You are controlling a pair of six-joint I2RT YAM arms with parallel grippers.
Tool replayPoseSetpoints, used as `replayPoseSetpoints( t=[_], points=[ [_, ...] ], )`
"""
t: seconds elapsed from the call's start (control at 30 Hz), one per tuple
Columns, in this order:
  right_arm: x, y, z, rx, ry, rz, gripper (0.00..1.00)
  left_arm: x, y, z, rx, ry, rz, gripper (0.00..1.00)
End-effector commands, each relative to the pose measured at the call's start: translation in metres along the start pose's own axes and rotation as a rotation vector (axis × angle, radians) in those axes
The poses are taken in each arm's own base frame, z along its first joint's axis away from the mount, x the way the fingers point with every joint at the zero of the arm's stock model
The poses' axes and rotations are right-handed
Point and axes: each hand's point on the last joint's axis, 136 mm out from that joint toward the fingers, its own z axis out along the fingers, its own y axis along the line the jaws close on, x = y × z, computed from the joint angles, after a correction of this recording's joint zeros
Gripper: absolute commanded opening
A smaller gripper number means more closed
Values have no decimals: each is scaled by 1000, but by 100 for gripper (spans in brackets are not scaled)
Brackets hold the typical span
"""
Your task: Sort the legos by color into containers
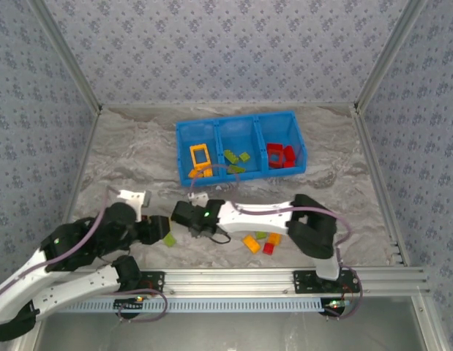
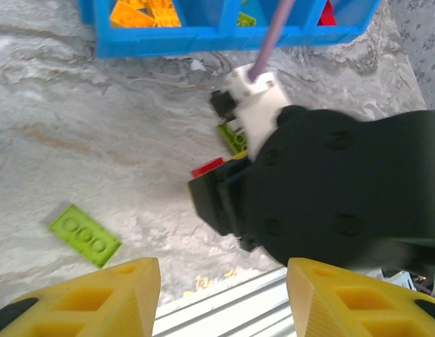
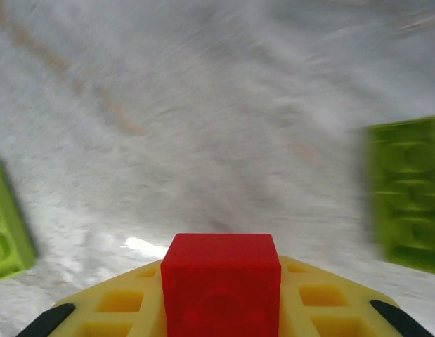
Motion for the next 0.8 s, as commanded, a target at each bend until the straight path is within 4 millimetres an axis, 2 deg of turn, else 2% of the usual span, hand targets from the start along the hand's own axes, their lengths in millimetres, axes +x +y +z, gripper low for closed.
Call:
replayPoseSetpoints(
  t=[0.0, 0.1, 0.17, 0.23, 0.33, 0.43, 0.53, 0.57, 0.77],
  points=[
    [-33, -55, -43, 86, -139, 32, 26, -17, -42, 23, 90, -6, 47, 51],
    [-49, -116, -72, 147, -191, 80, 25, -31, -73, 46, 126, -11, 67, 50],
    [-53, -164, -83, 196, -195, 118, 25, -42, -98, 64, 167, -25, 77, 51],
    [-61, -201, -91, 214, -199, 167, 25, -52, -116, 80, 181, -36, 82, 50],
    [-76, -247, -94, 245, -197, 206, 25, -63, -139, 102, 197, -51, 84, 51],
    [-97, -286, -82, 287, -186, 250, 25, -68, -156, 120, 209, -63, 78, 51],
    [-117, -310, -63, 305, -157, 294, 25, -69, -170, 130, 219, -73, 71, 51],
    [-130, -316, -60, 310, -161, 305, 25, -69, -173, 133, 218, -77, 68, 51],
    [-158, -339, -7, 383, -67, 327, 25, -67, -183, 137, 212, -98, 73, 51]
  ],
)
